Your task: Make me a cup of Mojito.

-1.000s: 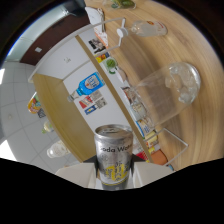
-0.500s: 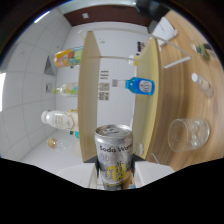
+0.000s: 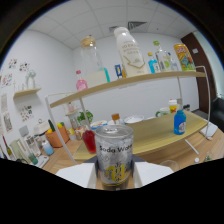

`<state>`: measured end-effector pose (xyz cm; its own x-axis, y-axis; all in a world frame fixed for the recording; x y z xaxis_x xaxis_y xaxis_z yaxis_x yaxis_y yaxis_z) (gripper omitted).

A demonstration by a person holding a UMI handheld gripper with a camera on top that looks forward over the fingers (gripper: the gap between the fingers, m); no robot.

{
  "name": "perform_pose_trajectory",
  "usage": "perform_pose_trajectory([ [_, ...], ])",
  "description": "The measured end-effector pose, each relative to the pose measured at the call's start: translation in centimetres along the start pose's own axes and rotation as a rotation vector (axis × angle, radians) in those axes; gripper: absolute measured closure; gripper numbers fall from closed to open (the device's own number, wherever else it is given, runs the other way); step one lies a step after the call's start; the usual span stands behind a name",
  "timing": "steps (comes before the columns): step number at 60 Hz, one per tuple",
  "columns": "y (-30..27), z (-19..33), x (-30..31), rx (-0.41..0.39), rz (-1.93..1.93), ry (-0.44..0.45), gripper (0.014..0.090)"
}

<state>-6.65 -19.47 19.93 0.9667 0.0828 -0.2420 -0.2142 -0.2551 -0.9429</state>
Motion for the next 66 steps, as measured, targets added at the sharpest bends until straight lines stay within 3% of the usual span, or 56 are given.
perform_pose_trajectory([
  [13,6.3,2.4,0.8,-0.092,-0.102,0.022,0.054],
  [25,9.1,3.8,1.6,-0.126,-0.141,0.045,0.0537],
  [40,11.7,4.3,1.3,-0.146,-0.174,0.036,0.0532],
  [56,12.0,3.2,1.1,-0.096,-0.195,0.049,0.0518],
  [66,13.1,2.5,1.1,-0.146,-0.213,0.054,0.0506],
])
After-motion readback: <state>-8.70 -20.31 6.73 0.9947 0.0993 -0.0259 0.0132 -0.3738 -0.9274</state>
